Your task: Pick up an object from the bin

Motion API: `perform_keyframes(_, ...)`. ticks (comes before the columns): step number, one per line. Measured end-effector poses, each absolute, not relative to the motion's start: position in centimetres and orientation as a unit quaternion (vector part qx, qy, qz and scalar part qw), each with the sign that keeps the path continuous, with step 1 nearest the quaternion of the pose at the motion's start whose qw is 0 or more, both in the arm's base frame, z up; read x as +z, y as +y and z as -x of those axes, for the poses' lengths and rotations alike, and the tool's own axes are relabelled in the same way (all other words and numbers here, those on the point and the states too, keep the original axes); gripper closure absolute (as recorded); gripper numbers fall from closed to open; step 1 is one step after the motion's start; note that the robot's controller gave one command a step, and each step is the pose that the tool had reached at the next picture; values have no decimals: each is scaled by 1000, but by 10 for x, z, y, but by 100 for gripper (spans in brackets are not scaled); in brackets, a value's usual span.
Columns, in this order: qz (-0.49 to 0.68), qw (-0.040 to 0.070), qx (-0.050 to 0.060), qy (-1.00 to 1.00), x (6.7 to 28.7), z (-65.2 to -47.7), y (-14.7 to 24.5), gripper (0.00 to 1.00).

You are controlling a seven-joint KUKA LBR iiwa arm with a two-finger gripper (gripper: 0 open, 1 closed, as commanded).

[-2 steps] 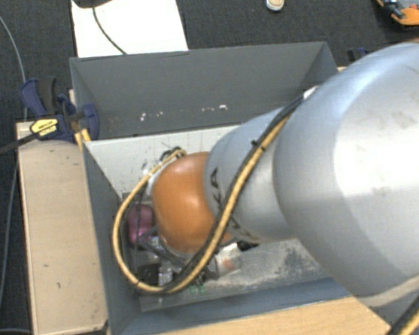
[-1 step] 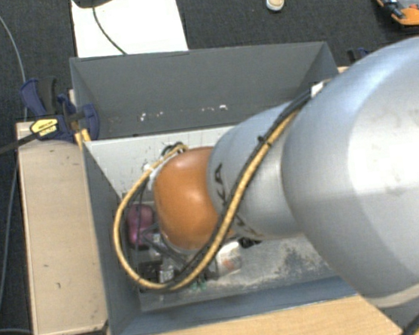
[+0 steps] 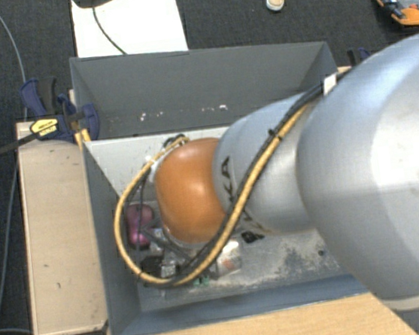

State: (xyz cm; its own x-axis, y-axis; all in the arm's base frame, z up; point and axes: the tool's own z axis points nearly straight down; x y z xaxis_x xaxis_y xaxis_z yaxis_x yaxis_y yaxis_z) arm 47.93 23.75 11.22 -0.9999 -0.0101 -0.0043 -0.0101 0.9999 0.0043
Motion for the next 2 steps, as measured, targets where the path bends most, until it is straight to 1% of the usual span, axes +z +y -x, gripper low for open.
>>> perform_keyframes(1,4,2,2,1000,140,-479,237,100)
perform_keyframes(2,4,2,2,1000,179,-479,237,100)
